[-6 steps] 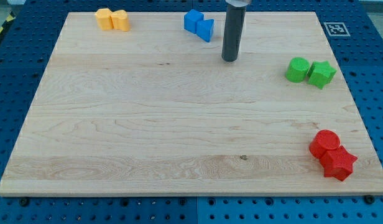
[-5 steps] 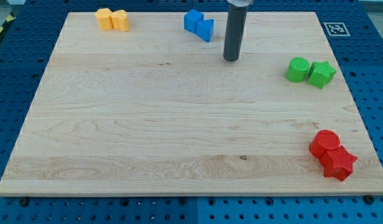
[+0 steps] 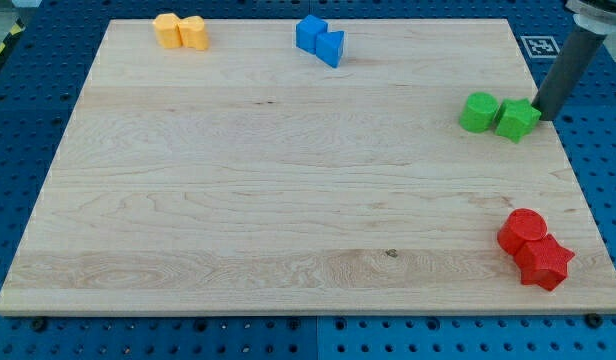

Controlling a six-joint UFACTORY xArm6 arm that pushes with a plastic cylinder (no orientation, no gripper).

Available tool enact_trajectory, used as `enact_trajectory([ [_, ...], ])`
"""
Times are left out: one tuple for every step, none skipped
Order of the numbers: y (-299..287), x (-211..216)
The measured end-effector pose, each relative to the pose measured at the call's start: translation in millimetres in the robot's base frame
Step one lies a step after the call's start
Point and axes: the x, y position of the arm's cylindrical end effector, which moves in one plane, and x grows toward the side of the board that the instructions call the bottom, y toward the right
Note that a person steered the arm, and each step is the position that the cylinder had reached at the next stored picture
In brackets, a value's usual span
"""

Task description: Push the green star into the green circle

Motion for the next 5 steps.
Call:
enact_trajectory([
  [-1,1],
  [-13,3],
  [-17,3],
  [-22,-2],
  [-26,-11],
])
